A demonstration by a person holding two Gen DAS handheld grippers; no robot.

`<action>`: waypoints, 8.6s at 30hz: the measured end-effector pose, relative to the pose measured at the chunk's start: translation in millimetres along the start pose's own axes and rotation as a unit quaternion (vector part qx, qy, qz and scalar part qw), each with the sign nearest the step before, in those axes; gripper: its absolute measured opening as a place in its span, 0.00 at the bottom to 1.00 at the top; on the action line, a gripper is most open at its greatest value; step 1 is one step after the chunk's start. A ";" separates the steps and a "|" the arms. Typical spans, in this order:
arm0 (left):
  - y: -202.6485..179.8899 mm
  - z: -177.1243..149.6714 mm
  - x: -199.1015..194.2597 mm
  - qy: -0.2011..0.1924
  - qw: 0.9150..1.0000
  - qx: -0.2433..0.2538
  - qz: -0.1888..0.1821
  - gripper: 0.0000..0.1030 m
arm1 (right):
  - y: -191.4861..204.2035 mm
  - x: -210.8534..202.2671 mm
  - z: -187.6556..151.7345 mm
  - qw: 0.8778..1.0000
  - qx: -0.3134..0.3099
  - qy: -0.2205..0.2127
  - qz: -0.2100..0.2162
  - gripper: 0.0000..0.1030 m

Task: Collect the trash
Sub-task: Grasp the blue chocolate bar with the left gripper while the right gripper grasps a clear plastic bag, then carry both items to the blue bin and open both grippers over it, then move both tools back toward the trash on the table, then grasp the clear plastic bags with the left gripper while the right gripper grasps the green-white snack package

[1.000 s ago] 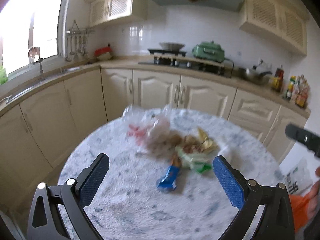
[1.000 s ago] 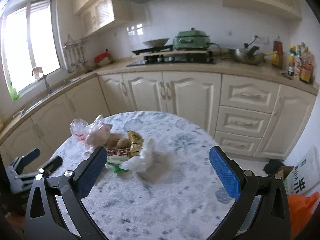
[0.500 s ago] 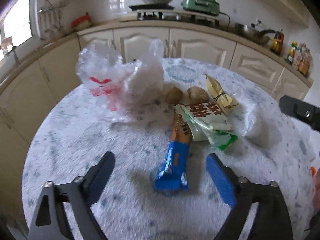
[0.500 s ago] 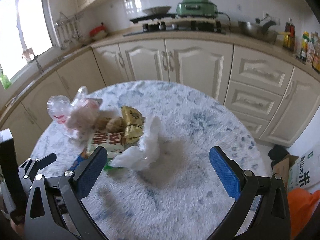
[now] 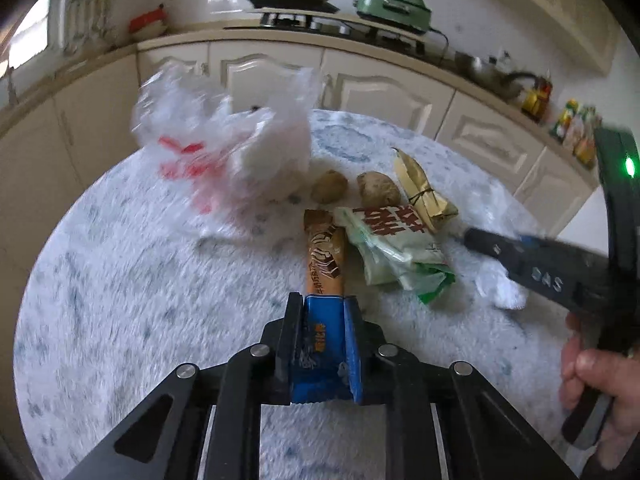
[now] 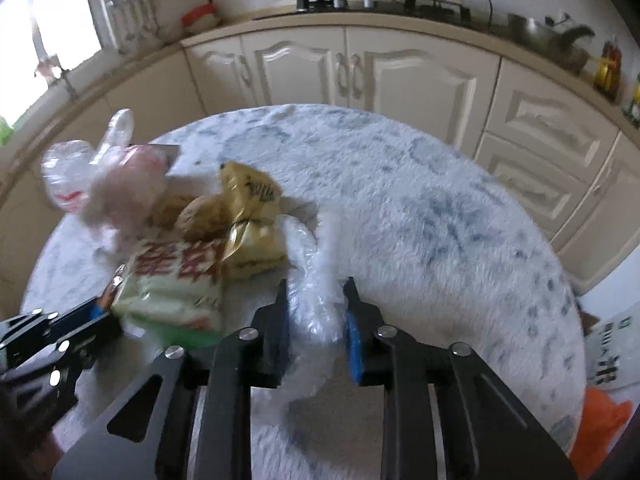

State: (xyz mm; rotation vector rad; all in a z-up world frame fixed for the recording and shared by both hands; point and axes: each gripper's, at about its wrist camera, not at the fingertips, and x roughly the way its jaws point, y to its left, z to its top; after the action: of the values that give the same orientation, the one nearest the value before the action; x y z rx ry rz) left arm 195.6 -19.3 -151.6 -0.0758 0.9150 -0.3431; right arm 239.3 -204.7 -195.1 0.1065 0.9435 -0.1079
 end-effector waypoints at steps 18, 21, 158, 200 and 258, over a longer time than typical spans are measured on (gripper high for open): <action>-35.0 -52.7 -81.4 -0.106 0.994 -0.006 0.028 0.15 | -34.5 -96.1 -52.1 0.996 0.037 -0.070 0.042 0.21; -51.0 -54.5 -90.3 -0.120 0.992 0.011 0.029 0.15 | -43.2 -105.2 -55.8 0.995 0.044 -0.079 0.041 0.21; -112.9 -93.1 -233.1 -0.250 0.967 0.040 0.033 0.99 | -32.5 -237.0 -42.6 0.977 0.034 -0.212 -0.001 1.00; 6.7 -36.4 -95.6 -0.109 0.987 -0.064 0.096 0.99 | 76.0 9.8 -6.6 0.996 -0.064 -0.003 0.063 0.69; 21.6 68.9 29.3 -0.071 0.983 0.040 0.165 0.99 | 48.1 -28.4 -48.3 0.974 -0.100 0.021 0.200 0.68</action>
State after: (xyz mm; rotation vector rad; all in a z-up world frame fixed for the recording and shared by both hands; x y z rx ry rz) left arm 271.9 -13.9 -136.4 0.1235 0.7557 -0.0632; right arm 190.8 -149.2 -198.0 0.1110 0.9530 0.3626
